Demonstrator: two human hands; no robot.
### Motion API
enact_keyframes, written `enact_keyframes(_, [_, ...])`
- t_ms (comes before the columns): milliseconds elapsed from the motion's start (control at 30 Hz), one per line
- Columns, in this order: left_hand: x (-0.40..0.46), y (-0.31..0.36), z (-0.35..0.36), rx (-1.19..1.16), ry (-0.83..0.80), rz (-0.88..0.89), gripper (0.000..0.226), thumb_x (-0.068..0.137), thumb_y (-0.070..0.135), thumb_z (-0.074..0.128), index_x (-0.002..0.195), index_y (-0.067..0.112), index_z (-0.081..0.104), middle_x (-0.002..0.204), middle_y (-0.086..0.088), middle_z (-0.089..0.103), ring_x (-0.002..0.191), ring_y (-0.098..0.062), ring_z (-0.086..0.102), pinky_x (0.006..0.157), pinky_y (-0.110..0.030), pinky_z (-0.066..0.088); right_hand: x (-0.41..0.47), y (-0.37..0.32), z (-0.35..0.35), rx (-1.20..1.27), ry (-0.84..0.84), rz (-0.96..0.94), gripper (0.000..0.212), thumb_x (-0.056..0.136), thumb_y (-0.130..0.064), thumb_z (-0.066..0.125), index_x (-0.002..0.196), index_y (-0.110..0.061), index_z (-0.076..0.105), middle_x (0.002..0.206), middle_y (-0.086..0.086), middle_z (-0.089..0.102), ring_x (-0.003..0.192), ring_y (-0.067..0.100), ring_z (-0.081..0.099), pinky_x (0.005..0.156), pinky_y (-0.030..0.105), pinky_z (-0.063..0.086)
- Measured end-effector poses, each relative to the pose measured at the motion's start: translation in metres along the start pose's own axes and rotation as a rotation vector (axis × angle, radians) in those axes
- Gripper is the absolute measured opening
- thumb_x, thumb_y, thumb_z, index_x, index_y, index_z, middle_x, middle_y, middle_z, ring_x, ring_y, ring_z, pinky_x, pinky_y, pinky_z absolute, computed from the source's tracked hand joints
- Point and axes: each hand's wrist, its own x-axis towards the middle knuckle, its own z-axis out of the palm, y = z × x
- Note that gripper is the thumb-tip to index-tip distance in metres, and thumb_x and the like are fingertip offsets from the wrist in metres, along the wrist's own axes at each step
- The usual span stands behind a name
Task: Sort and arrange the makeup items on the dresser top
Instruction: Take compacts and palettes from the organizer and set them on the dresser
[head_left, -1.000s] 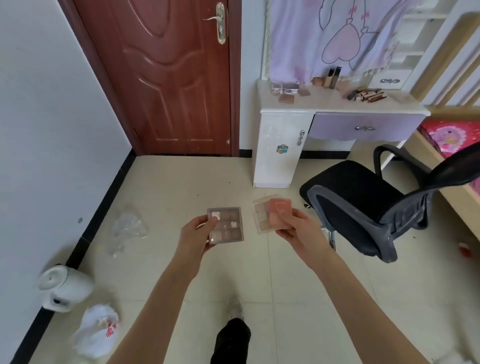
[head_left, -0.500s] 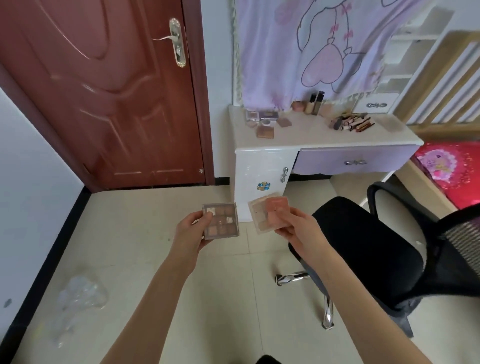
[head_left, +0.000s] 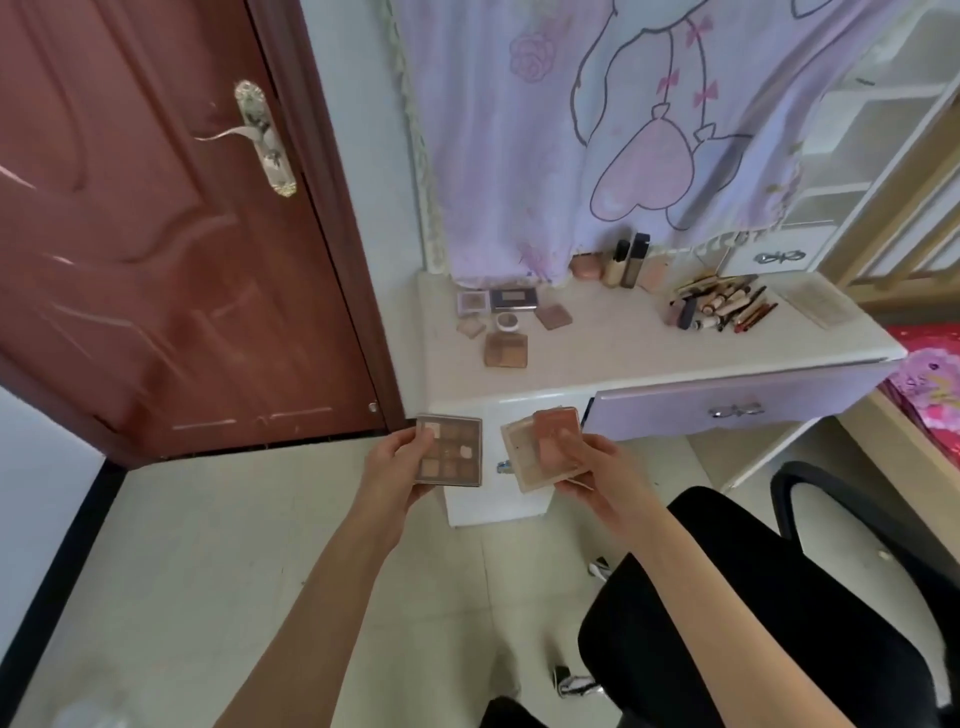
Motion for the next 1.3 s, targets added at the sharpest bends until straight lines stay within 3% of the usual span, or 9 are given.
enact_keyframes(367, [0.141, 0.04, 0.076, 0.114, -0.061, -0.084, 0.029, 0.086, 0.005, 0.056, 0.115, 0.007, 0.058, 0.083, -0.004, 0.067, 0.066, -0.009, 0.064, 0.06, -0.019, 0.05, 0.145, -0.059, -0.027, 0.037, 0.12, 0.071, 0.017, 0.09, -0.02, 0.06, 0.093, -0.004, 0.062, 0.086, 0.01, 0.065, 0.078, 0.023, 0.059, 0.068, 0.029, 0.051])
enact_keyframes(500, [0.197, 0.05, 0.096, 0.141, -0.06, -0.119, 0.026, 0.086, 0.001, 0.056, 0.112, 0.007, 0.059, 0.085, -0.007, 0.068, 0.066, -0.011, 0.065, 0.057, -0.018, 0.051, 0.191, -0.072, -0.032, 0.04, 0.185, 0.105, 0.019, 0.091, -0.018, 0.059, 0.098, 0.0, 0.06, 0.084, 0.01, 0.064, 0.072, 0.02, 0.059, 0.058, 0.024, 0.05])
enact_keyframes(667, [0.265, 0.07, 0.121, 0.272, -0.122, -0.127, 0.023, 0.086, 0.003, 0.058, 0.108, 0.01, 0.06, 0.093, -0.011, 0.065, 0.075, -0.017, 0.063, 0.062, -0.021, 0.053, 0.247, -0.095, -0.037, 0.01, 0.279, 0.112, 0.017, 0.09, -0.018, 0.06, 0.096, -0.003, 0.062, 0.087, 0.01, 0.064, 0.079, 0.021, 0.06, 0.065, 0.027, 0.051])
enact_keyframes(800, [0.308, 0.079, 0.136, 0.445, -0.137, -0.053, 0.022, 0.082, 0.009, 0.065, 0.103, 0.011, 0.063, 0.094, -0.008, 0.067, 0.088, -0.023, 0.063, 0.08, -0.037, 0.054, 0.281, -0.109, -0.041, -0.023, 0.313, 0.12, 0.018, 0.091, -0.018, 0.059, 0.099, -0.002, 0.061, 0.088, 0.01, 0.064, 0.082, 0.02, 0.061, 0.067, 0.026, 0.051])
enact_keyframes(933, [0.327, 0.079, 0.157, 0.567, -0.185, 0.018, 0.019, 0.081, 0.009, 0.066, 0.096, 0.019, 0.06, 0.082, 0.003, 0.06, 0.075, -0.01, 0.056, 0.065, -0.019, 0.045, 0.302, -0.115, -0.052, -0.073, 0.353, 0.164, 0.021, 0.091, -0.017, 0.058, 0.104, 0.0, 0.06, 0.087, 0.01, 0.064, 0.081, 0.02, 0.06, 0.066, 0.027, 0.052])
enact_keyframes(1167, [0.352, 0.064, 0.189, 0.695, -0.194, 0.018, 0.02, 0.079, 0.01, 0.066, 0.095, 0.021, 0.063, 0.086, 0.003, 0.062, 0.08, -0.011, 0.057, 0.069, -0.021, 0.045, 0.345, -0.128, -0.077, -0.216, 0.334, 0.193, 0.018, 0.091, -0.016, 0.059, 0.1, -0.001, 0.062, 0.093, 0.013, 0.063, 0.084, 0.022, 0.059, 0.064, 0.028, 0.052])
enact_keyframes(1300, [0.362, 0.051, 0.21, 0.855, -0.167, 0.061, 0.019, 0.083, 0.013, 0.062, 0.097, 0.025, 0.063, 0.099, 0.0, 0.061, 0.089, -0.015, 0.059, 0.084, -0.029, 0.047, 0.378, -0.134, -0.094, -0.354, 0.26, 0.205, 0.021, 0.091, -0.016, 0.06, 0.102, 0.001, 0.063, 0.092, 0.012, 0.065, 0.083, 0.023, 0.06, 0.072, 0.034, 0.054])
